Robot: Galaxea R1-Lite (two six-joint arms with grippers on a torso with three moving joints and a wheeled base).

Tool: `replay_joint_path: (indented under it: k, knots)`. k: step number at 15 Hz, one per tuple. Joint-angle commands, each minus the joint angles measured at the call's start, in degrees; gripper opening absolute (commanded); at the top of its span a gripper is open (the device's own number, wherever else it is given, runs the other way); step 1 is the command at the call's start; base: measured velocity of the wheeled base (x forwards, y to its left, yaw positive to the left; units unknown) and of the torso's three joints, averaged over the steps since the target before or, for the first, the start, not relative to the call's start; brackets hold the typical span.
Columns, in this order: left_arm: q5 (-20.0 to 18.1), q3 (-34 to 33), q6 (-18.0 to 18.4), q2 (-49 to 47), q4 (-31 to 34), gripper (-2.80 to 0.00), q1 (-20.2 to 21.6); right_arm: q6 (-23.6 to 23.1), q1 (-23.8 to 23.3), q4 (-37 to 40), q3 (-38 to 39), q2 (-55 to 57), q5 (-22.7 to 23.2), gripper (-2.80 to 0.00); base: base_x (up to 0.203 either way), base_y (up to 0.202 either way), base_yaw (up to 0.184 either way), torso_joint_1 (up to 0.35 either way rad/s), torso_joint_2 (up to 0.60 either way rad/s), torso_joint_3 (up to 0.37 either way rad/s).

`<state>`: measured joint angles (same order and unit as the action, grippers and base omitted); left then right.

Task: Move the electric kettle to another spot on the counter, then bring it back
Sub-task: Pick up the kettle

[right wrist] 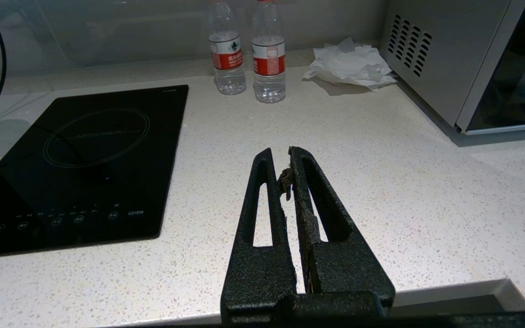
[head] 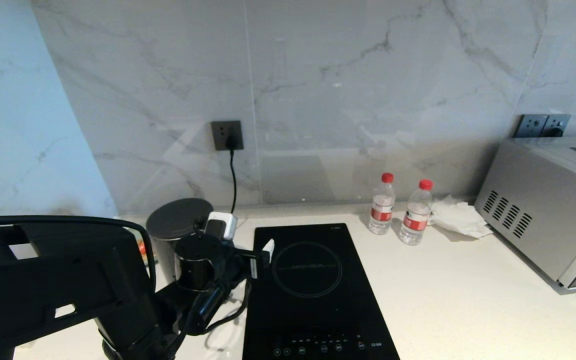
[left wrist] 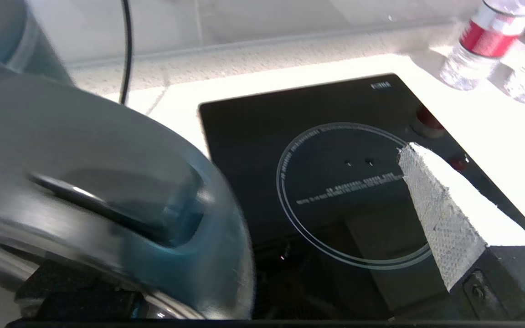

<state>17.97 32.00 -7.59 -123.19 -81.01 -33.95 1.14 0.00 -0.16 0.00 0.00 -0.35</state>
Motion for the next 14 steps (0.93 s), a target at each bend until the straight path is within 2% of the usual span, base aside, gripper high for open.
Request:
replay_joint_path:
  k: [1,14]
  knots:
    - [0.14,0.08,-0.05,0.48,-0.56,0.00,0.74,0.00,0.00,-0.02,0.00,0.00,0.00,-2.80,0.000,0.000,0.000,0.000,0.00,0.000]
    - [0.40,-0.80,-0.14,0.41,-0.98,0.00,1.96,0.00,0.00,-0.02,0.00,0.00,0.00,-2.80,0.000,0.000,0.000,0.000,0.00,0.000]
